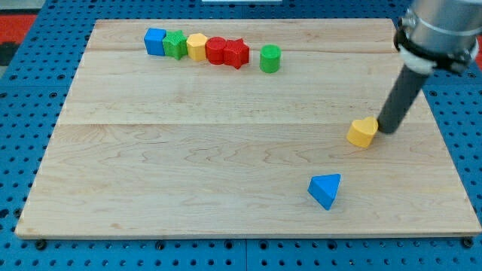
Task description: Move the heart to the top right of the green circle
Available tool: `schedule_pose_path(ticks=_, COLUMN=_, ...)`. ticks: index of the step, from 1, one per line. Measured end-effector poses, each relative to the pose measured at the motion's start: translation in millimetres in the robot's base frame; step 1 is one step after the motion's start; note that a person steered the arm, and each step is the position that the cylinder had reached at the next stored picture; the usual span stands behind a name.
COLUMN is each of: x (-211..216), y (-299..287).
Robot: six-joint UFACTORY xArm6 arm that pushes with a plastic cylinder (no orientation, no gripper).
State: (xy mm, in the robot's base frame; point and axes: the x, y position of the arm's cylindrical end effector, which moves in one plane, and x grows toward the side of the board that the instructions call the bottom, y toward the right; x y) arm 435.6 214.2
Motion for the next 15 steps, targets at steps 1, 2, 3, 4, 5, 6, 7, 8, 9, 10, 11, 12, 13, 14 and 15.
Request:
schedule_pose_path(ticks=1, x=14.0, y=10.4)
schedule_pose_path(ticks=2, x=76.1, y=66.8)
schedule_pose_path(ticks=3, x=48.2, y=4.7)
schedule_pose_path(ticks=4, x=-8.1, y=-27.3)
schedule_pose_path(ticks=5, x=16.8, y=2.1)
schedule_pose_path(ticks=6, x=53.5, y=-37.4)
schedule_pose_path(ticks=7, x=18.8, y=-105.4)
schedule_pose_path(ticks=8, x=-36.5, y=-97.9)
schedule_pose_path(ticks=9, x=-18.2, y=-111.8)
schedule_pose_path(ticks=10, x=12.0, y=-119.1)
schedule_pose_path(ticks=11, x=13.8, y=-49.7)
schedule_pose_path(ticks=12, x=-15.7, y=-21.4)
schedule_pose_path(ticks=13, x=-51.1, y=-28.5)
schedule_pose_path(ticks=14, x=-58.3, y=-38.2)
schedule_pose_path(ticks=15, x=-7.3, y=-9.1)
